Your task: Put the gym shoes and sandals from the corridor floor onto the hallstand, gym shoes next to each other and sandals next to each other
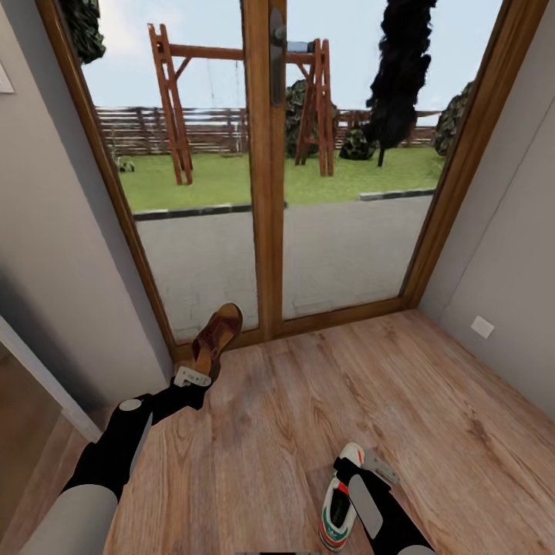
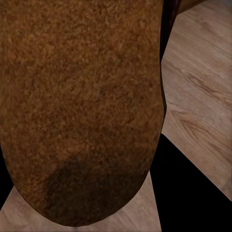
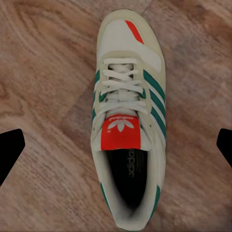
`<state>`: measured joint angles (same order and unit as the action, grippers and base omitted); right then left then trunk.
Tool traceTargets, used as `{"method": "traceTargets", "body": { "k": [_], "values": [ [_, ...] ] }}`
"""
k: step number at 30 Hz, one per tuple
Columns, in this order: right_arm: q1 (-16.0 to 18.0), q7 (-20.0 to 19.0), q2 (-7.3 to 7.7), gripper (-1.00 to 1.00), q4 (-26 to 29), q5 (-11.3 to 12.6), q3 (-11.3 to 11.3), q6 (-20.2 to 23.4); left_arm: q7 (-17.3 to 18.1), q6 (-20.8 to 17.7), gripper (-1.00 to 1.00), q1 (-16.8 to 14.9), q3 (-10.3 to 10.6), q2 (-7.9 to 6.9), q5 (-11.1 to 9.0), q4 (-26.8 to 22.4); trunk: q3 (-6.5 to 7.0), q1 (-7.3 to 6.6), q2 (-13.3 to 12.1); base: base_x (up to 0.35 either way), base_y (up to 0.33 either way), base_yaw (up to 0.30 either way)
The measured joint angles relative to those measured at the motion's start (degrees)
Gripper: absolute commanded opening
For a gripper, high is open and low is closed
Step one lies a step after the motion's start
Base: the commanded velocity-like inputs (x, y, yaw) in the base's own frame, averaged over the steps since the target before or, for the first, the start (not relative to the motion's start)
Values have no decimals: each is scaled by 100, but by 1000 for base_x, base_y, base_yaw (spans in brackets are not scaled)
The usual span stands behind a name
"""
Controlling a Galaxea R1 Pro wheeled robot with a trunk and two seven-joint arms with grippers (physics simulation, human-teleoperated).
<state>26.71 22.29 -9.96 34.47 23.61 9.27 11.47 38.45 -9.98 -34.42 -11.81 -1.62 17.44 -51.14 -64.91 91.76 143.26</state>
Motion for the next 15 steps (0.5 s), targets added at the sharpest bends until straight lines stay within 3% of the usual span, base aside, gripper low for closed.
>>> {"method": "traceTargets", "body": {
  "k": [15],
  "values": [
    [0,-37,0,100,31,-22,-13,9,2,-5,-100,-1,2,-7,2,4,-13,0,0,0,0,0]
  ]
}}
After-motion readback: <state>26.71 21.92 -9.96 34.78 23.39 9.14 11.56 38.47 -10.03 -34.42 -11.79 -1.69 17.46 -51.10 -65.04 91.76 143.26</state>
